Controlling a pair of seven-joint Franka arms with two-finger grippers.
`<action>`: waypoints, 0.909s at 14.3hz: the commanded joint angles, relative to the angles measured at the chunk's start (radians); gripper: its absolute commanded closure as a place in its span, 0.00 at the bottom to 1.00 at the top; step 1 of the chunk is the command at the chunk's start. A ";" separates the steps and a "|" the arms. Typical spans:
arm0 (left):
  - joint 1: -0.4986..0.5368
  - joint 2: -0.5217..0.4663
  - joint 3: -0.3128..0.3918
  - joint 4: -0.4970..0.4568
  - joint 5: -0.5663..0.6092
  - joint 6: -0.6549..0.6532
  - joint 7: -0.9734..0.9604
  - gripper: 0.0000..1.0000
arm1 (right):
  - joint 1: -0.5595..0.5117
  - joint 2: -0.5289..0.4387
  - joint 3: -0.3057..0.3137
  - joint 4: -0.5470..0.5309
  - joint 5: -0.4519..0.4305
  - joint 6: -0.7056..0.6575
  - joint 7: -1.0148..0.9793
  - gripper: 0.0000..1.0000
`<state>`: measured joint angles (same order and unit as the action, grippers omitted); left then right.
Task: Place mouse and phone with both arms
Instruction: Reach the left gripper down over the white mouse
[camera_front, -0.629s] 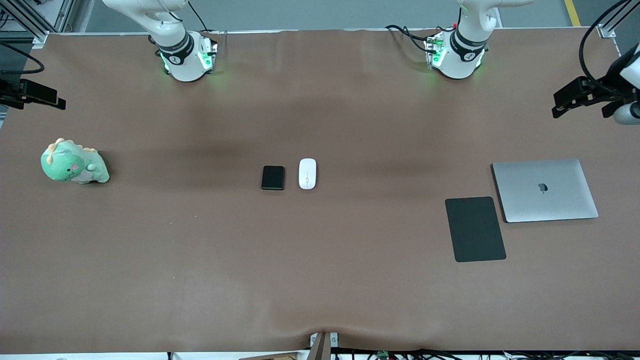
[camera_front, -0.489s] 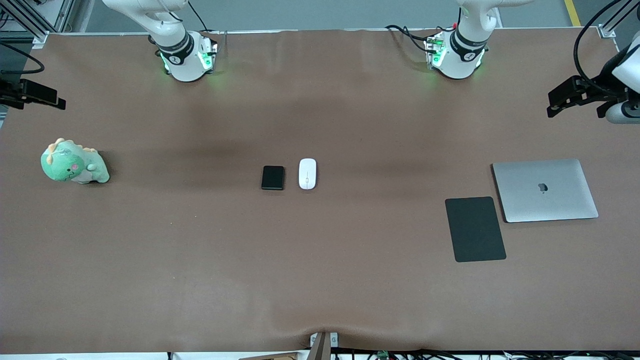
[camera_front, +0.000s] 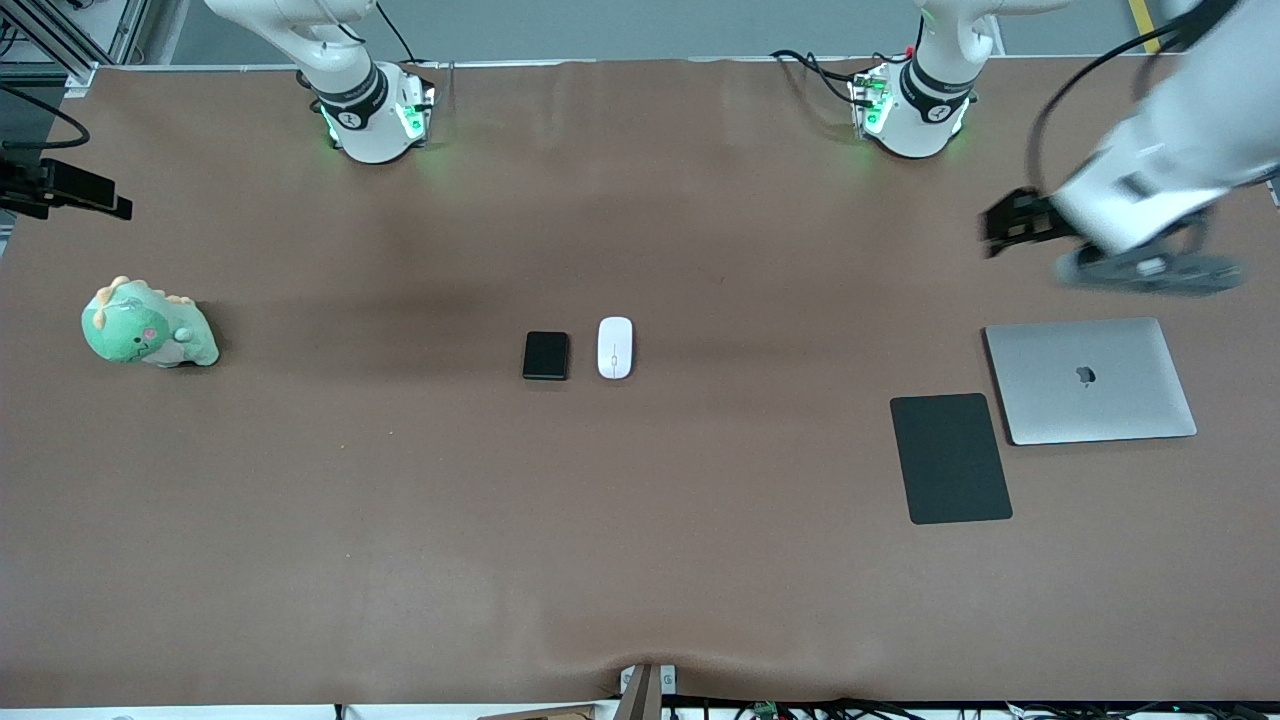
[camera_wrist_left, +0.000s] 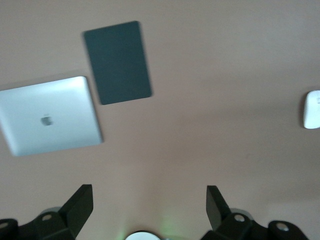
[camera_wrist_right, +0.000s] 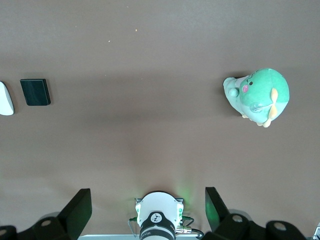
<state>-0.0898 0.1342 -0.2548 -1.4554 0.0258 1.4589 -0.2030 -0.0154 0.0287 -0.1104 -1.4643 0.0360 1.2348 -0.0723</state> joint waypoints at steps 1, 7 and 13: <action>-0.146 0.120 0.000 0.023 -0.007 0.050 -0.128 0.00 | -0.023 -0.004 0.014 -0.001 0.015 -0.006 -0.014 0.00; -0.352 0.277 0.002 0.021 -0.063 0.219 -0.389 0.00 | -0.023 -0.004 0.014 -0.001 0.013 -0.006 -0.014 0.00; -0.508 0.404 0.008 0.020 -0.047 0.471 -0.596 0.00 | -0.018 -0.004 0.014 0.012 0.013 0.006 -0.014 0.00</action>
<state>-0.5571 0.4961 -0.2601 -1.4550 -0.0200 1.8856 -0.7563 -0.0154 0.0289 -0.1094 -1.4629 0.0360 1.2395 -0.0726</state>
